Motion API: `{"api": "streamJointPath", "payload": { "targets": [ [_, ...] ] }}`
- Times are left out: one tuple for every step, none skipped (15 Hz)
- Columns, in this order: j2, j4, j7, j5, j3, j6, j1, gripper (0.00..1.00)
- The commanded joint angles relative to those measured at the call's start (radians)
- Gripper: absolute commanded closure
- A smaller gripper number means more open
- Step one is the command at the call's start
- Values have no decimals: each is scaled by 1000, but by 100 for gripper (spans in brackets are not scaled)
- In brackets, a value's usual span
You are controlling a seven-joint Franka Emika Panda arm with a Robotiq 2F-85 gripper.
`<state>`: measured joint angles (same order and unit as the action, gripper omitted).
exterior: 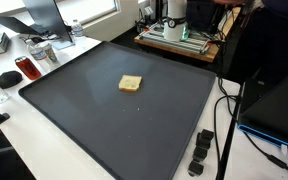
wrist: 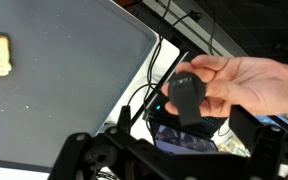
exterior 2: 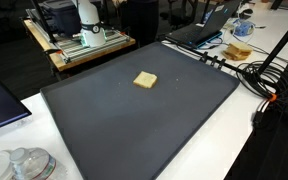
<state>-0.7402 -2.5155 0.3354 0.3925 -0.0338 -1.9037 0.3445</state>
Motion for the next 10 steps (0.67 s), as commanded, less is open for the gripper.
{"api": "streamJointPath", "payload": {
  "targets": [
    [-62,-53,78,56,34,7,11,2],
    [-68,-60,91,58,40,9,8,20],
    [-69,-64,100,54,45,13,3,27],
    [-71,-68,111,51,52,16,2,31],
    [-74,-72,119,50,57,15,0,40],
    [-82,-81,129,48,65,14,-3,47],
    [-87,-88,134,41,69,14,-8,53],
    [-95,-95,143,41,77,17,-11,59],
    [-102,-103,148,38,84,18,-16,61],
    [-109,-110,155,36,91,19,-19,64]
  ]
}}
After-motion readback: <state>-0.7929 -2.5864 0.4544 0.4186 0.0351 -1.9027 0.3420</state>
